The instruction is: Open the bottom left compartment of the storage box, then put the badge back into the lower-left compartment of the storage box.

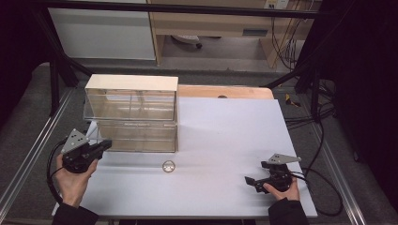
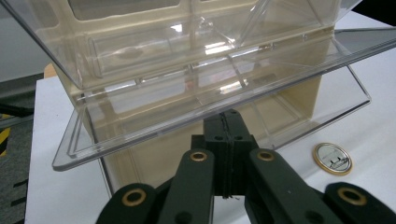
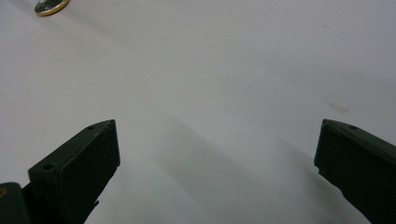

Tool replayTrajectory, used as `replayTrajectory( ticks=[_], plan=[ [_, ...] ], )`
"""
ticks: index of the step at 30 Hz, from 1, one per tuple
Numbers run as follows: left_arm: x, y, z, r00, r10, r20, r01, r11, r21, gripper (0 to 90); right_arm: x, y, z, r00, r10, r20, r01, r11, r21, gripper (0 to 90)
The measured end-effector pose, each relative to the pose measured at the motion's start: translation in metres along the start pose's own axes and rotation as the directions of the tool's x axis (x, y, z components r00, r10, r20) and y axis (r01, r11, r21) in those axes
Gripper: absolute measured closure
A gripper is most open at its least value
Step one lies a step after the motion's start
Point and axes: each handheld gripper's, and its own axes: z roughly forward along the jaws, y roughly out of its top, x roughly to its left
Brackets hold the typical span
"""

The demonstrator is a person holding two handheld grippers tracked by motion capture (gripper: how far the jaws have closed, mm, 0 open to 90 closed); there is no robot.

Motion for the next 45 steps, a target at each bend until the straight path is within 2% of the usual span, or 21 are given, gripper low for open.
replayTrajectory(
  ticks=[10, 18, 20, 33, 43, 45],
  plan=[
    [0.002, 0.006, 0.0, 0.9999, 0.011, -0.003, -0.011, 0.9998, -0.016, 89.6, 0.001, 0.0, 0.001, 1.0, 0.006, -0.003, -0.006, 1.0, 0.004, 0.8],
    [0.005, 0.006, 0.0, 0.9999, 0.012, 0.0, -0.012, 0.9996, -0.027, 89.6, 0.01, 0.006, 0.009, 0.9998, -0.018, -0.01, 0.019, 1.0, 0.009, 0.8],
    [0.006, 0.006, 0.0, 0.9999, 0.01, -0.003, -0.01, 0.9995, -0.03, 89.6, 0.014, 0.009, 0.011, 0.9998, -0.015, -0.014, 0.015, 1.0, 0.017, 0.8],
    [0.006, 0.005, 0.001, 1.0, 0.008, 0.001, -0.008, 0.9993, -0.036, 89.7, 0.043, 0.024, 0.031, 0.9965, -0.08, -0.022, 0.081, 0.997, 0.019, 0.8],
    [0.006, 0.004, 0.001, 0.9999, 0.008, 0.006, -0.008, 0.9993, -0.035, 89.7, 0.065, 0.037, 0.047, 0.9967, -0.077, -0.025, 0.077, 0.997, 0.005, 0.7],
    [0.006, 0.004, 0.003, 0.9999, 0.004, 0.01, -0.004, 0.9995, -0.033, 89.7, 0.069, 0.04, 0.052, 0.9958, -0.089, -0.023, 0.089, 0.996, 0.003, 0.7]
  ],
)
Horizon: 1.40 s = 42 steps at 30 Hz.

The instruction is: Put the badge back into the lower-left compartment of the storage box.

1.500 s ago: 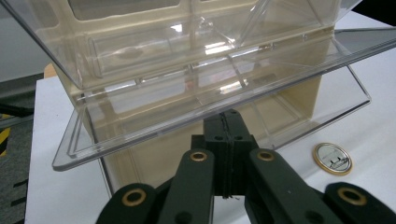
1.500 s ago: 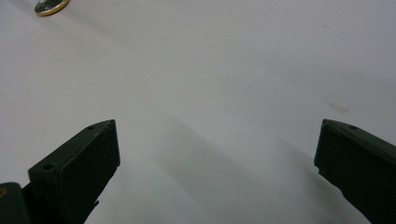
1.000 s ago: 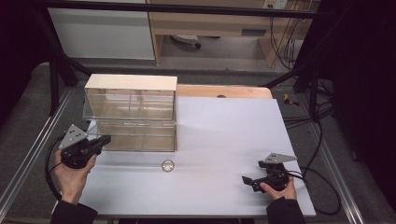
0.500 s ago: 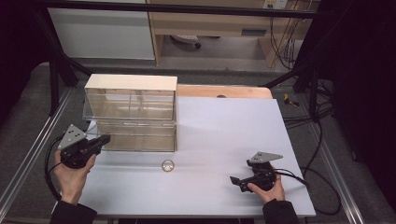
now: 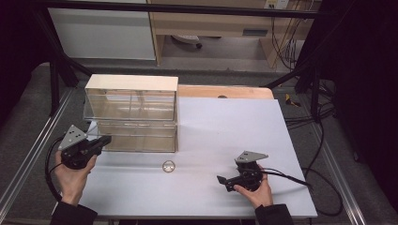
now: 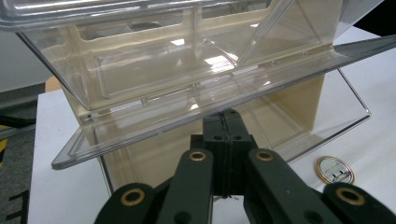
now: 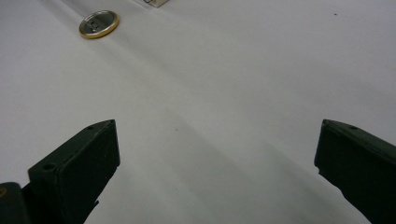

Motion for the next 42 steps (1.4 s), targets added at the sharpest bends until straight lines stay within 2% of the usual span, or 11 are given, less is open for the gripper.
replayTrajectory(
  ticks=[2, 5, 12, 14, 20, 32, 37, 42],
  plan=[
    [0.0, 0.0, 0.0, 0.9999, 0.006, -0.009, -0.006, 1.0, 0.003, 89.7, 0.004, 0.003, 0.004, 0.9999, -0.011, -0.011, 0.011, 1.0, 0.004, 0.7],
    [0.0, 0.0, 0.001, 0.9999, 0.006, -0.008, -0.006, 1.0, 0.003, 89.7, 0.011, 0.007, 0.01, 0.9997, -0.024, 0.001, 0.024, 1.0, 0.012, 0.7],
    [0.0, 0.0, 0.0, 1.0, 0.004, -0.008, -0.004, 1.0, -0.004, 89.7, 0.024, 0.016, 0.021, 0.9998, -0.018, -0.008, 0.018, 1.0, 0.012, 0.8],
    [0.001, 0.001, 0.0, 1.0, 0.002, -0.007, -0.002, 1.0, -0.006, 89.7, 0.028, 0.019, 0.025, 0.9996, -0.029, -0.005, 0.029, 1.0, 0.01, 0.8],
    [0.001, 0.0, 0.0, 1.0, 0.0, -0.005, 0.0, 1.0, -0.006, 89.7, 0.042, 0.03, 0.035, 0.9988, -0.039, -0.031, 0.039, 0.999, 0.006, 1.4],
    [0.002, 0.001, 0.0, 1.0, 0.001, -0.002, -0.001, 0.9999, -0.011, 89.6, 0.072, 0.058, 0.059, 0.992, -0.116, -0.052, 0.116, 0.993, 0.003, 4.3],
    [0.002, 0.001, 0.0, 1.0, 0.003, -0.002, -0.003, 0.9999, -0.012, 89.7, 0.081, 0.065, 0.068, 0.9905, -0.123, -0.062, 0.123, 0.992, -0.003, 6.4],
    [0.001, 0.001, 0.0, 1.0, 0.005, -0.002, -0.005, 0.9999, -0.013, 89.6, 0.092, 0.071, 0.084, 0.9882, -0.135, -0.072, 0.137, 0.99, 0.016, 9.4]
  ],
)
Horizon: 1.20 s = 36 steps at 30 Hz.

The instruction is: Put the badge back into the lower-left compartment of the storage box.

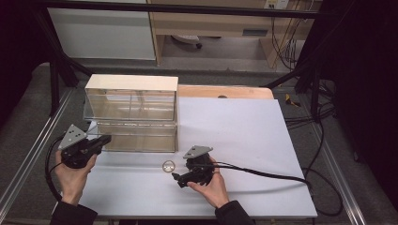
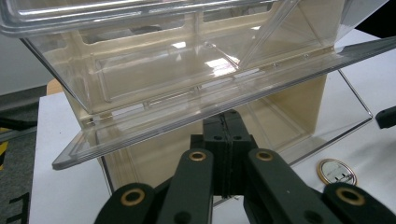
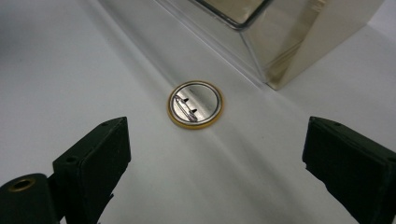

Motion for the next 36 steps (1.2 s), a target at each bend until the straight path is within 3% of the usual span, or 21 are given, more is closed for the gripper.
replayTrajectory(
  ticks=[13, 28, 36],
  plan=[
    [0.0, 0.0, 0.0, 1.0, 0.002, 0.002, -0.002, 1.0, -0.001, 89.7, 0.008, 0.01, 0.035, 0.9998, 0.02, -0.007, -0.02, 1.0, 0.024, 21.4],
    [0.0, 0.0, 0.001, 1.0, 0.004, 0.001, -0.004, 1.0, 0.001, 89.7, 0.008, 0.011, 0.052, 1.0, -0.001, 0.003, 0.001, 0.999, 0.037, 33.9],
    [-0.001, 0.0, 0.001, 1.0, 0.005, 0.001, -0.005, 1.0, 0.0, 89.7, 0.01, 0.009, 0.054, 0.9992, -0.04, 0.004, 0.04, 0.999, 0.018, 42.9]
  ],
)
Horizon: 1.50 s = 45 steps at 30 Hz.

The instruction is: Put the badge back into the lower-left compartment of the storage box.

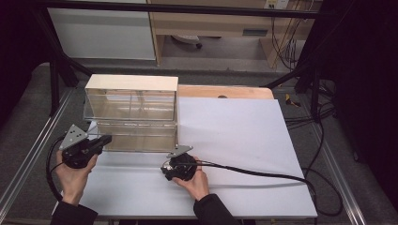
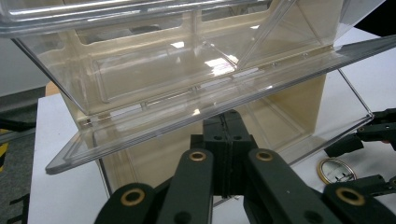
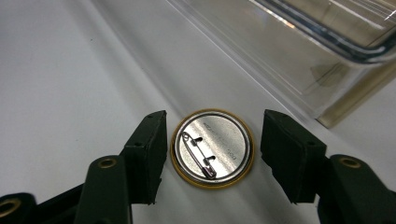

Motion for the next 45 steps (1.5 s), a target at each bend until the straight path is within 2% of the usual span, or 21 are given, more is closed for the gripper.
replayTrajectory(
  ticks=[15, 36, 45],
  plan=[
    [0.0, 0.0, 0.0, 1.0, 0.002, -0.001, -0.002, 1.0, -0.001, 89.7, 0.001, -0.002, 0.0, 0.9998, -0.017, 0.014, 0.017, 1.0, -0.002, 46.7],
    [0.0, 0.0, 0.0, 1.0, 0.005, 0.002, -0.005, 1.0, -0.004, 89.7, 0.001, 0.004, -0.009, 0.9997, -0.012, -0.019, 0.012, 1.0, -0.005, 46.9],
    [0.0, 0.0, 0.0, 1.0, 0.006, 0.0, -0.006, 1.0, -0.005, 89.7, 0.007, 0.005, -0.021, 0.9992, -0.015, -0.038, 0.015, 1.0, -0.009, 46.9]
  ],
)
